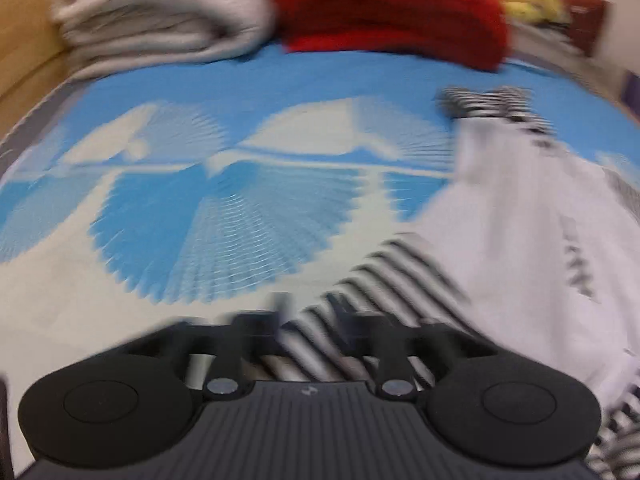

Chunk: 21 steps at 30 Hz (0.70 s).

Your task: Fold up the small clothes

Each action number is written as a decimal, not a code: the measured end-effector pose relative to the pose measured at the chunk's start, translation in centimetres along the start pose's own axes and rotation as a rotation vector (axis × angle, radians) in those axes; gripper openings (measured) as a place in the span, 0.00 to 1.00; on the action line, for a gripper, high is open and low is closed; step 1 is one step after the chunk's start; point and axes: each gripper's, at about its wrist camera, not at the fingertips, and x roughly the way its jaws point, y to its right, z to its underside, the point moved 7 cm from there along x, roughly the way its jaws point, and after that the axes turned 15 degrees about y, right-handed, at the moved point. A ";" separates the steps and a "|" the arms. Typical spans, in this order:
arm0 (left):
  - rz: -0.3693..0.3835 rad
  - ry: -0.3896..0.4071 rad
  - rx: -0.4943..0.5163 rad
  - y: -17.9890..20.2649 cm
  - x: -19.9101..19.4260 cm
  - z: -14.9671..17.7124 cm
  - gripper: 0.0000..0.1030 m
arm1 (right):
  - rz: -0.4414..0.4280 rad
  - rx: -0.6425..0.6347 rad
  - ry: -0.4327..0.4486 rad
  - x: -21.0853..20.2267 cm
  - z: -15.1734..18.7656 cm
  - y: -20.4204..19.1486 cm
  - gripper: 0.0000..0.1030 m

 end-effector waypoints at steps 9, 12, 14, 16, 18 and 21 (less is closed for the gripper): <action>0.023 -0.038 0.231 6.6 5.0 1.4 0.48 | 0.039 0.188 -0.113 1.7 1.4 1.9 0.99; 0.145 -0.108 0.332 9.0 3.2 1.5 0.02 | 0.083 0.200 -0.109 1.7 1.5 2.7 0.99; 0.108 -0.096 0.423 9.1 2.6 1.3 0.02 | 0.091 0.214 -0.106 1.7 1.6 2.9 0.99; -0.003 -0.076 0.474 7.1 2.9 0.0 0.02 | 0.080 0.210 -0.111 1.6 1.5 2.7 0.99; -0.162 -0.072 0.480 2.7 4.8 -2.0 0.02 | 0.077 0.205 -0.101 1.4 1.3 2.6 0.99; -0.281 -0.123 0.396 -1.9 8.5 -3.9 0.02 | 0.081 0.191 -0.075 1.0 0.9 2.6 0.99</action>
